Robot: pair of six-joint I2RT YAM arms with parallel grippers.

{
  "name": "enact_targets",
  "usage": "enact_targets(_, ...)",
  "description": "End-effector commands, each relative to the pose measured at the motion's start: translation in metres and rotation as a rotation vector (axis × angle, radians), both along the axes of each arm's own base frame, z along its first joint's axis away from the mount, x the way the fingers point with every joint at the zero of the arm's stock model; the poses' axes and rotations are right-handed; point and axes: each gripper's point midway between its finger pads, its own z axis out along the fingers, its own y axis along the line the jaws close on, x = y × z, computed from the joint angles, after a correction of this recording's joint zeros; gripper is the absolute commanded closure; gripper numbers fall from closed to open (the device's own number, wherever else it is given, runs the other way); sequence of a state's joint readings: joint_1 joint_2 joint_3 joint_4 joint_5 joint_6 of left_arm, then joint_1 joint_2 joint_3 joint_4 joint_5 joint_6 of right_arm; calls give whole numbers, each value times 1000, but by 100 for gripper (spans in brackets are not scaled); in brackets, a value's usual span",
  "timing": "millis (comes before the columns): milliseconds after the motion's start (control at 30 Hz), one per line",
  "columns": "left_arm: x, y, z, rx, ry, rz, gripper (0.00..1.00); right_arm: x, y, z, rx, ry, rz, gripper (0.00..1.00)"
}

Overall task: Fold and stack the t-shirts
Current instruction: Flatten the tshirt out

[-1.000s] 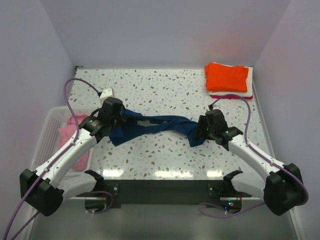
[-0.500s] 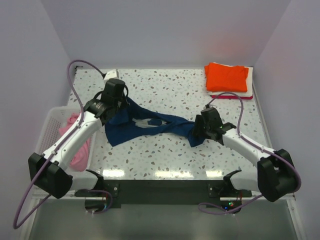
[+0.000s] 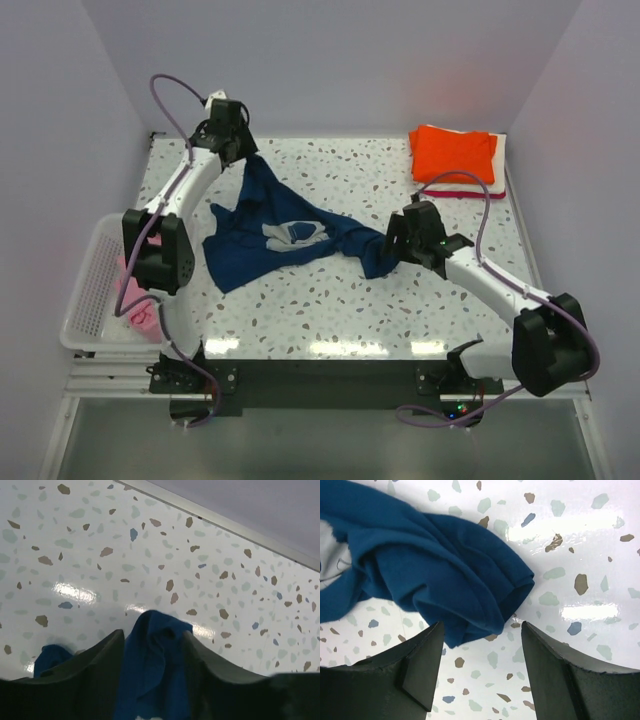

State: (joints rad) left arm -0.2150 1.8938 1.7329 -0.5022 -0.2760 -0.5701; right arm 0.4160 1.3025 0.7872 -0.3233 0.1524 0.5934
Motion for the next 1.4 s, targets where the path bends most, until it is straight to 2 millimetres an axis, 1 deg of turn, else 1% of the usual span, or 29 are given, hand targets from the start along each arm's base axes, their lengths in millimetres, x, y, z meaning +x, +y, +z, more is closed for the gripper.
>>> enact_targets(0, 12, 3, 5, -27, 13, -36, 41, 2, 4, 9, 20, -23, 29, 33)
enact_targets(33, 7, 2, 19, -35, -26, -39, 28, 0, 4, 6, 19, -22, 29, 33)
enact_targets(67, 2, 2, 24, -40, -47, -44, 23, 0, 5, 4, 31, -28, 26, 33)
enact_targets(100, -5, 3, 16, -49, -41, -36, 20, -4, 5, -6, 31, -8, 29, 32)
enact_targets(133, -14, 5, 30, -57, -66, -34, 18, -4, 5, -9, 33, -1, 29, 32)
enact_targets(167, -26, 9, 18, -48, -25, -21, 18, -2, 7, -11, 40, 0, 28, 32)
enact_targets(200, -38, 10, 25, -65, -30, -6, 18, -2, 10, -18, 42, 17, 33, 32)
enact_targets(267, -55, 10, 17, -70, -12, 0, 22, 4, 14, -19, 60, 9, 31, 32)
enact_targets(300, -75, 13, 6, -67, 12, 13, 25, 5, 16, -21, 65, 9, 35, 33)
enact_targets(333, -86, 8, 0, -57, 22, 9, 28, 6, 16, -28, 60, 25, 32, 32)
enact_targets(367, -103, 14, -23, -23, 69, 31, 30, 10, 18, -28, 64, 21, 28, 33)
enact_targets(400, -114, 15, -19, -23, 55, 41, 31, 12, 19, -30, 63, 22, 28, 33)
enact_targets(433, -124, 13, -26, -13, 69, 40, 33, 12, 20, -36, 62, 40, 31, 33)
enact_targets(467, -142, 20, -49, 17, 121, 57, 34, 14, 21, -37, 72, 38, 26, 33)
enact_targets(500, -151, 21, -50, 8, 119, 74, 34, 15, 24, -38, 81, 40, 28, 33)
enact_targets(533, -161, 20, -58, 12, 137, 73, 38, 15, 25, -39, 90, 42, 30, 33)
enact_targets(567, -175, 22, -78, 23, 178, 76, 41, 15, 27, -40, 104, 41, 26, 33)
enact_targets(633, -189, 17, -87, 17, 183, 74, 43, 11, 29, -41, 108, 44, 29, 34)
enact_targets(667, -199, 18, -100, 30, 204, 82, 43, 7, 29, -40, 112, 45, 26, 35)
enact_targets(733, -206, 16, -109, 28, 217, 88, 44, 0, 31, -38, 101, 32, 28, 35)
enact_targets(767, -211, 17, -116, 36, 232, 92, 44, -9, 34, -36, 104, 22, 31, 35)
enact_targets(867, -217, 23, -126, 60, 253, 118, 43, -17, 33, -35, 95, -6, 11, 35)
enact_targets(933, -218, 25, -128, 67, 255, 133, 42, -20, 39, -32, 107, -14, 27, 36)
enact_targets(1033, -220, 31, -134, 89, 263, 157, 38, -19, 46, -39, 88, 10, 43, 36)
enact_targets(1100, -222, 34, -139, 103, 274, 174, 37, -15, 51, -38, 94, 6, 51, 37)
enact_targets(1133, -221, 35, -141, 108, 275, 179, 36, -13, 52, -43, 86, 18, 51, 37)
enact_targets(1167, -222, 36, -143, 114, 279, 182, 36, -9, 56, -40, 93, 8, 53, 37)
enact_targets(1233, -222, 37, -150, 127, 297, 187, 36, -7, 59, -46, 84, 22, 55, 39)
enact_targets(1367, -221, 38, -162, 146, 322, 189, 37, 5, 58, -48, 43, 14, 41, 41)
